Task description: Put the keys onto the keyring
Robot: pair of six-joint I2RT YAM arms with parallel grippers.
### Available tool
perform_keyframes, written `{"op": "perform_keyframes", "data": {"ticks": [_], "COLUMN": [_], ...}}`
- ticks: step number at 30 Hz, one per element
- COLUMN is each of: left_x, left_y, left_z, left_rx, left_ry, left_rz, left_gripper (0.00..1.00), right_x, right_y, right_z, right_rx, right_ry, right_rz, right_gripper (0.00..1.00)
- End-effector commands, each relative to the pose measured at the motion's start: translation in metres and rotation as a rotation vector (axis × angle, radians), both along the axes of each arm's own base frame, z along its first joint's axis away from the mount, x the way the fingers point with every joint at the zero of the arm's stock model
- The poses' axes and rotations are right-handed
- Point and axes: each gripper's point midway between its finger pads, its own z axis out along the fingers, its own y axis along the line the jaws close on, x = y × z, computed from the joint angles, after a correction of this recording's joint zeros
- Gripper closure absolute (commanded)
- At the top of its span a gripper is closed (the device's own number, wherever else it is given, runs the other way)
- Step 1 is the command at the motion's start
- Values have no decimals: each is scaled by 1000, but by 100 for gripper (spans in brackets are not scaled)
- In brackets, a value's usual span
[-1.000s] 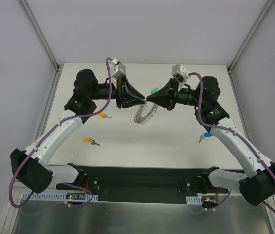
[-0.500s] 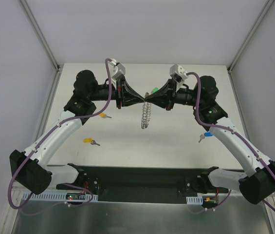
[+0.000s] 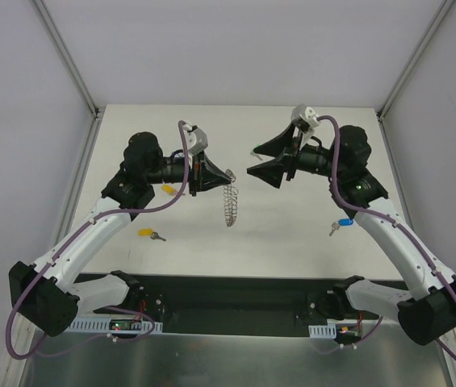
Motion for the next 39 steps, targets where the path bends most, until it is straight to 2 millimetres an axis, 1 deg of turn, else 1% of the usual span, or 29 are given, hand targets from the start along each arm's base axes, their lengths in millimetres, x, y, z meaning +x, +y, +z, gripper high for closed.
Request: {"op": "perform_keyframes", "data": {"ticks": [1,3,4,5,6,7,9,10,12,14,18,19,20,21,22,24,25,26,27,28,29,30,31,34,35,36,37,38,39], "left_x": [-2,-1,-1,3,4,6,13,14,21,24,29,30,30,30,31,32,32,32,31,30,31,30,26,22,21,21,20,20,20], "left_y": [9,12,14,16,18,20,24,26,30,32,37,39,39,40,41,43,43,44,44,44,45,45,41,38,37,38,37,37,37], "left_z": [-4,-11,-21,-24,-30,-38,-50,-57,-71,-80,-93,-98,-99,-104,-105,-107,-107,-106,-104,-104,-103,-103,-103,-105,-104,-105,-105,-105,-106], "left_rx": [20,35,52,63,76,93,124,140,170,190,224,235,240,249,253,257,257,255,253,253,256,260,261,270,271,276,276,276,281], "left_ry": [-161,-176,-180,-187,-183,-182,-169,-166,-150,-147,-150,-158,-161,-167,-172,-184,-188,-195,-205,-208,-218,-230,-240,-260,-265,-266,-271,-273,-273], "left_rz": [19,36,43,69,79,92,136,148,190,206,236,244,246,247,252,257,265,267,271,271,280,282,271,267,266,269,270,268,272], "left_gripper": [100,100,100,100,100,100,100,100,100,100,100,100,100,100,100,100,100,100,100,100,100,100,100,100,100,100,100,100,100], "right_x": [3,10,13,17,20,28,35,41,52,55,60,59,58,51,51,37,37,28,21,19,15,7,5,-3,-3,1,-2,-1,3], "right_y": [-24,-33,-37,-44,-47,-54,-61,-68,-74,-79,-98,-110,-116,-124,-135,-154,-172,-184,-194,-209,-217,-226,-240,-261,-263,-267,-275,-277,-284], "right_z": [28,24,20,23,18,13,11,-2,-18,-38,-77,-93,-104,-123,-134,-166,-177,-197,-208,-216,-225,-241,-248,-275,-281,-285,-293,-299,-302], "right_rx": [16,7,-2,4,-2,-11,-32,-67,-122,-198,-322,-379,-412,-470,-505,-579,-603,-643,-643,-638,-639,-660,-645,-616,-604,-574,-561,-554,-530], "right_ry": [-37,-28,-18,-25,-14,13,44,110,181,228,315,364,396,473,508,639,677,735,803,834,870,914,953,1065,1096,1112,1150,1181,1191], "right_rz": [-114,-181,-210,-268,-301,-369,-428,-492,-558,-582,-679,-736,-760,-787,-846,-935,-1027,-1073,-1132,-1197,-1233,-1267,-1333,-1406,-1414,-1430,-1460,-1470,-1499], "right_gripper": [24,14,4,4,4,4,4,4,4,4,4,4,4,2,1,1,1,3,6,8,10,12,14,24,25,29,31,34,39]}}
